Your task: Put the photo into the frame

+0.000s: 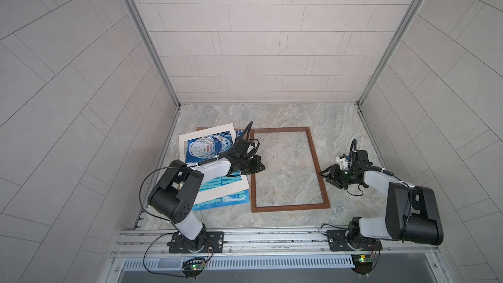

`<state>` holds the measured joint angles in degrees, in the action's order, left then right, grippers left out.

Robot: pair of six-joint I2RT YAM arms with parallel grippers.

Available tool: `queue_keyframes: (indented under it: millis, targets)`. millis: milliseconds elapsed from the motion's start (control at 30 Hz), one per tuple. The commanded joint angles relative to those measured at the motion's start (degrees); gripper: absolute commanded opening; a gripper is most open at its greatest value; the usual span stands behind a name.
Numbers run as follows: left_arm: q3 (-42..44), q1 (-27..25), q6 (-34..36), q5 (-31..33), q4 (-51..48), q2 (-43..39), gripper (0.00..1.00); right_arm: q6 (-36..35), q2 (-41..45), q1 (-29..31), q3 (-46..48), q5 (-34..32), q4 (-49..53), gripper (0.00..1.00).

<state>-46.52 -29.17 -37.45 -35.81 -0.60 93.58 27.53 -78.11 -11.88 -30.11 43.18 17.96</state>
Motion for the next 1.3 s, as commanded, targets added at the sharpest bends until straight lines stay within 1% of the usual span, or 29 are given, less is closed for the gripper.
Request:
queue_keyframes:
  millis: [0, 133, 200, 333, 433, 500, 667, 767, 867, 967, 1033, 1100, 1133, 1267]
  targets:
    - [-1.11, 0.24, 1.11, -4.09, 0.42, 1.49, 0.00, 0.08, -0.72, 0.45, -0.76, -0.33, -0.29, 0.45]
    - [-1.33, 0.34, 0.75, -4.62, 0.18, 1.40, 0.00, 0.16, -1.00, 0.54, -0.82, -0.10, -0.55, 0.45]
    - [-2.05, 0.54, -1.02, -5.63, 0.38, 0.54, 0.00, 0.28, -0.93, 0.54, -1.11, 0.10, -0.46, 0.45]
    - [-8.01, 1.22, -3.30, -4.79, -4.91, -1.87, 0.00, 0.68, -0.31, 0.52, -2.16, 0.24, -0.07, 0.45]
    - [-16.28, 1.25, -3.77, -4.18, -10.19, -1.94, 0.00, 1.52, 0.47, 0.54, -2.50, 0.20, -0.44, 0.45]
    - [-22.97, 1.22, -5.82, -4.30, -12.50, -0.88, 0.00, 1.98, 0.72, 0.54, -2.43, 0.34, -0.88, 0.45]
    - [-40.83, 0.74, -7.33, -5.10, -14.24, 4.71, 0.00, 2.69, 2.48, -0.84, -0.83, 0.39, -1.61, 0.45]
    - [-52.37, -0.62, -7.51, -5.24, -15.08, 9.58, 0.00, 3.42, 5.25, -5.00, 1.52, -1.25, -2.81, 0.45]
    - [-62.96, -3.43, -6.93, -4.40, -15.44, 13.53, 0.00, 4.57, 6.46, -10.76, 3.90, 0.44, -4.24, 0.45]
    - [-69.98, -5.84, -7.93, -7.32, -13.11, 16.28, 0.00, 4.07, 7.30, -16.13, 4.90, 1.18, -4.22, 0.46]
    - [-69.93, -7.03, -8.36, -9.15, -10.08, 16.03, 0.00, 3.73, 7.14, -19.78, 5.33, 1.84, -4.26, 0.46]
    - [-65.42, -8.08, -7.24, -8.83, -8.46, 13.70, 0.00, 3.41, 6.60, -23.64, 5.47, 2.99, -4.24, 0.46]
    - [-61.92, -8.41, -6.80, -8.07, -7.70, 12.13, 0.00, 3.41, 6.31, -25.25, 5.49, 3.39, -4.29, 0.46]
    - [-41.62, -8.51, -7.97, -4.87, -0.02, 4.94, 0.00, 3.24, 5.30, -31.98, 6.62, 4.18, -4.71, 0.47]
